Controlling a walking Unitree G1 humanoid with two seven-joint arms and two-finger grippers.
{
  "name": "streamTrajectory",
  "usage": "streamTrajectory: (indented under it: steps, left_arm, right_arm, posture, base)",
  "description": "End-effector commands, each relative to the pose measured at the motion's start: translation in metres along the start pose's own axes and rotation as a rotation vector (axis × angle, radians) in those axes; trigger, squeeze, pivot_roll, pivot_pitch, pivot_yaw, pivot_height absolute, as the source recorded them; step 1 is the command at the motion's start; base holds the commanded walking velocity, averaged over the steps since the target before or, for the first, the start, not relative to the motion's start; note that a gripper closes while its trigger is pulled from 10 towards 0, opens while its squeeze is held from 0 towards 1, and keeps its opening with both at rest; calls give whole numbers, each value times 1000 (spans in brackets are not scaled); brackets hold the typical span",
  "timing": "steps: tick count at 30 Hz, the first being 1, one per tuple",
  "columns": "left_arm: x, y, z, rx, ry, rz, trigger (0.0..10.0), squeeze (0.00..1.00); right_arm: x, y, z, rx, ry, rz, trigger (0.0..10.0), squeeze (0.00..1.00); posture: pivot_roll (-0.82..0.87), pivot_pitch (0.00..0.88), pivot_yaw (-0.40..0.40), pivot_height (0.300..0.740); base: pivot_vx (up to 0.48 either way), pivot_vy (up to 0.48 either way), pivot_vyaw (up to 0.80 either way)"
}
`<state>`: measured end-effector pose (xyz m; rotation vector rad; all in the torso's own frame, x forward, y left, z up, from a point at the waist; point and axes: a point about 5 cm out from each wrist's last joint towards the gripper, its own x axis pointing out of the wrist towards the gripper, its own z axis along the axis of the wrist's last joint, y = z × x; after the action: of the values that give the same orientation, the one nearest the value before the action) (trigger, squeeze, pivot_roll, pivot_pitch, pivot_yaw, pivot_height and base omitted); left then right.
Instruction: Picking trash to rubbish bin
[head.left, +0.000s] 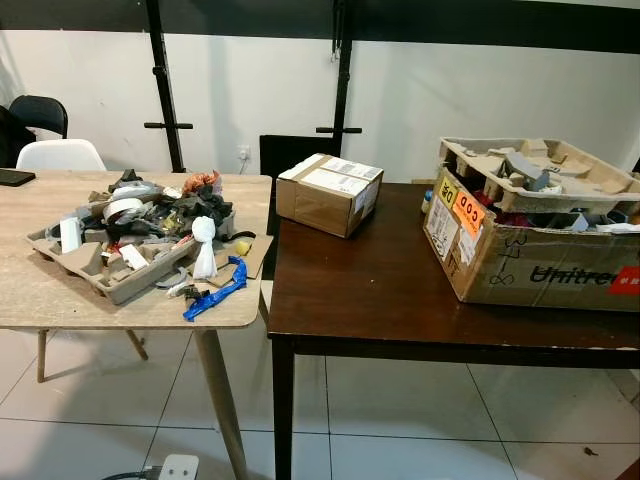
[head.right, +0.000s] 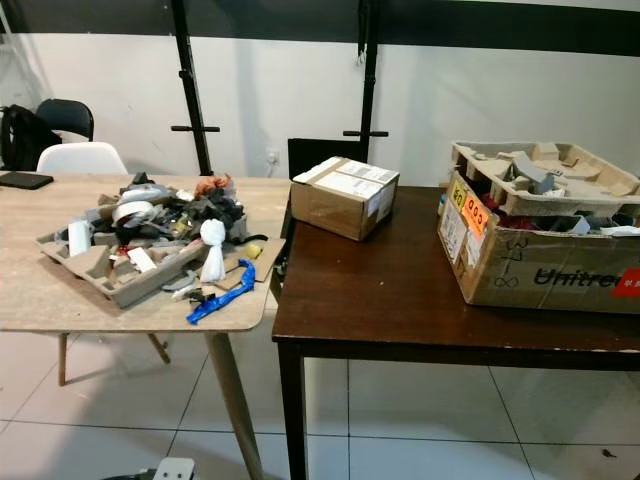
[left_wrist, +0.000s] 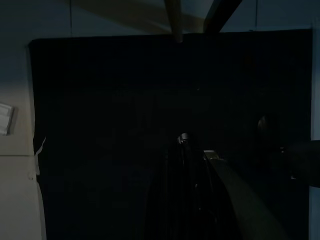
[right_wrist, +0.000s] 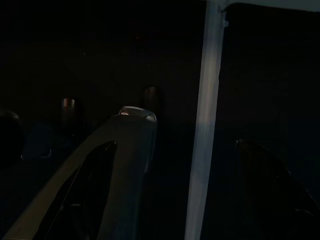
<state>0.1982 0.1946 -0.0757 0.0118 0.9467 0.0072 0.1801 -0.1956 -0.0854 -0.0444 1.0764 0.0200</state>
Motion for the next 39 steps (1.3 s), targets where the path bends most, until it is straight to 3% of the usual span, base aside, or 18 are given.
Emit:
streamTrajectory:
  steps: [1, 11, 23, 26, 28, 32, 35, 39]
  left_arm:
    - [-1, -1, -9, -9, 24, 2, 10000, 0]
    - [-1, -4, -10, 7, 35, 3, 10000, 0]
    - [-2, -4, -17, 18, 52, 3, 10000, 0]
    - [-1, -2, -7, 21, 17, 12, 10000, 0]
    - [0, 5, 6, 10, -33, 29, 10000, 0]
    - [1, 18, 52, -11, -171, 46, 10000, 0]
    - [0, 18, 69, -14, -211, 49, 10000, 0]
    - [1, 15, 69, -2, -203, 41, 10000, 0]
  right_arm:
    - [-1, -1, -7, -10, 23, 1, 10000, 0]
    - [0, 3, -6, -74, 34, 16, 10000, 0]
    - [0, 9, -17, -66, 71, 33, 10000, 0]
    - [1, 7, -2, -63, 22, 18, 10000, 0]
    - [1, 4, 19, -54, -37, 1, 10000, 0]
    - [-1, -3, 68, -29, -154, -15, 10000, 0]
    - [-3, -4, 79, -32, -176, -14, 10000, 0]
    - [-1, -4, 64, -46, -137, -13, 10000, 0]
  posture:
    - [34, 14, -27, 740]
    - [49, 43, -43, 740]
    - [57, 69, -37, 740]
    - [57, 54, -35, 740]
    - [55, 47, -34, 740]
    - [53, 34, -37, 740]
    - [55, 32, -40, 740]
    - [57, 36, -44, 740]
  base:
    - [0, 0, 0]
    - [0, 0, 0]
    - [0, 0, 0]
    - [0, 0, 0]
    - [0, 0, 0]
    - [0, 0, 0]
    - [0, 0, 0]
    - [0, 0, 0]
